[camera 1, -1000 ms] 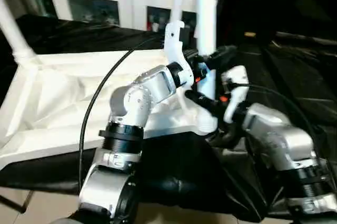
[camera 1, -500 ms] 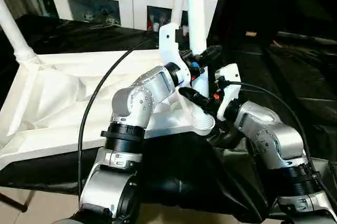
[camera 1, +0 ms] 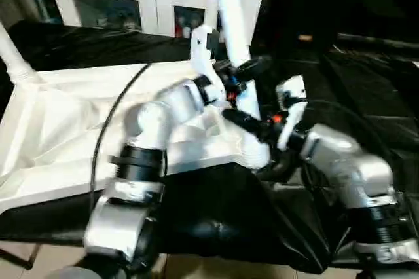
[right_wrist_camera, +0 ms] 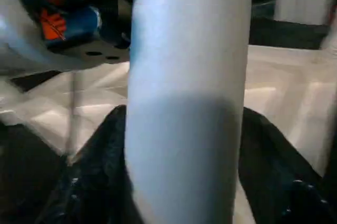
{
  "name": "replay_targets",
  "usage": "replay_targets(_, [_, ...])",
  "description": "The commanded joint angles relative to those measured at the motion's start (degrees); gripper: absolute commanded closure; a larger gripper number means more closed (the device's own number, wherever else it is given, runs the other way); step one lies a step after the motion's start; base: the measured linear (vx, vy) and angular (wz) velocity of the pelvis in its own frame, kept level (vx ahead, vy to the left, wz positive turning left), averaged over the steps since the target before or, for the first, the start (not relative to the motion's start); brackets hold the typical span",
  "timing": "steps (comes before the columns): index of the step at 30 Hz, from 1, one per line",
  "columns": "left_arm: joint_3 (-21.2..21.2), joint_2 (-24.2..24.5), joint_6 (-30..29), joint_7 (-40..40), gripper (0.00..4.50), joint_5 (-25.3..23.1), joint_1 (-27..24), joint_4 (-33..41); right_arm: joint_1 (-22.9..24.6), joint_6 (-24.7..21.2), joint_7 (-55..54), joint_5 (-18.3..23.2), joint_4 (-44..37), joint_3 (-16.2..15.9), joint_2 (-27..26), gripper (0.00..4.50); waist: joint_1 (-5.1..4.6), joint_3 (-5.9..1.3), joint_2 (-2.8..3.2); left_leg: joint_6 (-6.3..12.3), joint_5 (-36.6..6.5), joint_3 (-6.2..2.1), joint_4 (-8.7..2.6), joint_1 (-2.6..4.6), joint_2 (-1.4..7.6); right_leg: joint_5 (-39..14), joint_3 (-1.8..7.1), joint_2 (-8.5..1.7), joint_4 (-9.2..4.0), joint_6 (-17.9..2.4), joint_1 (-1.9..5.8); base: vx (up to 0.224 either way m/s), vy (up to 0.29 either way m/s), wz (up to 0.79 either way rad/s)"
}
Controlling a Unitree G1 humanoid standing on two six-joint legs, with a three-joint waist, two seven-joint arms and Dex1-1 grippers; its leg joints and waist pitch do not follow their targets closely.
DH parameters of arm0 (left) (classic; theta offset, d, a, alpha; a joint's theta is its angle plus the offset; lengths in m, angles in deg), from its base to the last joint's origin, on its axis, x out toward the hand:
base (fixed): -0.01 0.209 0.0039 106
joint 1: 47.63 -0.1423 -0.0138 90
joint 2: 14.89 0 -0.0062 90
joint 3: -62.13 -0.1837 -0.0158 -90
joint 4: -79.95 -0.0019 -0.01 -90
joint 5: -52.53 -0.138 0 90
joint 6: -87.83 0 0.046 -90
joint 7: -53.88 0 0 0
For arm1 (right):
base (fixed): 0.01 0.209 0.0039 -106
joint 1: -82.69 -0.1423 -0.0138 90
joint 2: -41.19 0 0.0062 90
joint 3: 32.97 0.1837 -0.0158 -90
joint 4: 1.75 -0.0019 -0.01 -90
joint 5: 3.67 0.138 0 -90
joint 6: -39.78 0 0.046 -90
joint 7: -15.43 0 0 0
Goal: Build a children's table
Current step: Pick table leg
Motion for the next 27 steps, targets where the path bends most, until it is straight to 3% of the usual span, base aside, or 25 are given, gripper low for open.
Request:
replay_targets(1, [-1.4,0.4,-4.0,-6.6,2.64,4.4,2.5,2.4,-0.6,-1.5,3.4,1.8,-1.2,0.4,1.8,1.31,0.22,-4.2,0.43,1.13,-10.7,0.77,-4.11,0.2,-0.57,-9.8,1.64,-1.48,-3.46,-11.5,3.85,0.0,0.0,0.0])
replay_targets(4, [-2.7,3.5,-6.0,-15.5,2.64,6.5,3.4,2.0,-0.5,-4.2,7.9,4.3,-1.6,0.5,3.9,1.21,0.22,-4.18,0.45,1.41,-10.1,0.86,-4.08,0.28,-0.65,-8.3,1.63,-1.39,-3.39,-12.6,3.93,0.0,0.0,0.0])
replay_targets(10, [-2.4,5.2,-5.3,-22.8,2.64,7.9,5.6,0.2,0.5,-8.5,15.5,7.6,-3.8,-1.4,8.1,1.21,0.43,-4.17,0.81,0.69,-10.8,0.76,-4.11,0.3,-0.47,-9.0,1.67,-1.63,-3.36,-13.1,4.09,0.0,0.0,0.0])
replay_targets(11, [-2.3,5.3,-5.0,-23.9,2.64,8.1,6.3,-0.4,1.2,-9.7,17.5,8.5,-4.7,-2.3,9.3,1.38,0.42,-4.19,0.85,0.85,-10.9,0.8,-4.04,0.34,-0.59,-9.0,1.62,-1.5,-3.46,-13.0,4.15,0.0,0.0,0.0])
replay_targets(12, [-2.3,5.3,-5.0,-23.9,2.64,8.1,6.3,-0.4,1.2,-9.7,17.5,8.5,-4.7,-2.3,9.3,1.48,0.54,-4.28,0.65,1.1,-10.5,0.85,-3.93,0.4,-0.55,-8.2,1.71,-1.54,-3.36,-13.3,4.25,0.0,0.0,0.0])
replay_targets(13, [-2.3,5.3,-4.7,-24.0,2.64,7.8,6.6,-0.8,1.2,-10.1,17.1,8.6,-4.9,-2.3,9.2,1.54,0.49,-4.2,1.03,0.93,-10.5,0.73,-3.99,0.11,-0.59,-8.2,1.63,-1.6,-3.34,-13.5,4.27,0.0,0.0,0.0])
replay_targets(15, [-2.5,5.3,-4.6,-24.6,2.64,7.6,6.8,-1.1,1.2,-10.5,16.9,8.9,-5.0,-2.2,9.1,1.6,0.44,-4.25,0.69,0.84,-10.6,0.78,-3.92,0.16,-0.62,-8.9,1.59,-1.66,-3.41,-13.3,4.26,0.0,0.0,0.0])
replay_targets(16, [-2.6,5.3,-4.5,-25.1,2.65,7.4,6.9,-1.3,1.3,-10.7,17.1,9.0,-5.1,-2.2,9.2,1.72,0.39,-4.16,0.67,0.8,-11.0,0.83,-3.95,0.05,-0.74,-11.7,1.56,-1.68,-3.69,-12.5,4.31,0.0,0.0,0.0])
replay_targets(19, [-2.9,5.4,-4.3,-26.0,2.65,7.0,6.9,-1.5,1.3,-10.2,17.0,8.5,-4.8,-2.3,8.8,1.94,0.47,-4.2,0.91,0.61,-10.9,0.77,-3.94,0.09,-0.63,-12.7,1.6,-1.71,-3.78,-12.1,4.14,0.0,0.0,0.0])
replay_targets(23, [-3.2,5.6,-4.1,-26.1,2.65,6.5,6.6,-1.3,1.2,-9.0,16.7,7.8,-3.9,-2.7,8.5,2.22,0.58,-4.27,0.96,0.36,-11.1,0.69,-4.02,0.19,-0.51,-12.4,1.55,-1.69,-3.67,-12.2,4.04,0.0,0.0,0.0])
replay_targets(24, [-3.2,5.6,-3.9,-25.9,2.65,6.4,6.5,-1.2,1.1,-8.8,16.7,7.7,-3.8,-2.7,8.4,2.41,0.64,-4.25,0.52,0.46,-10.8,0.72,-4.01,0.12,-0.51,-12.1,1.53,-1.7,-3.58,-12.3,4.1,0.0,0.0,0.0])
replay_targets(27, [-2.9,5.9,-2.3,-23.2,2.65,4.5,6.0,-1.4,0.3,-6.8,14.6,5.9,-3.0,-3.1,6.9,2.56,0.76,-4.33,0.73,0.66,-10.1,0.75,-3.94,0.12,-0.49,-10.9,1.59,-1.78,-3.44,-12.7,4.02,0.0,0.0,0.0])
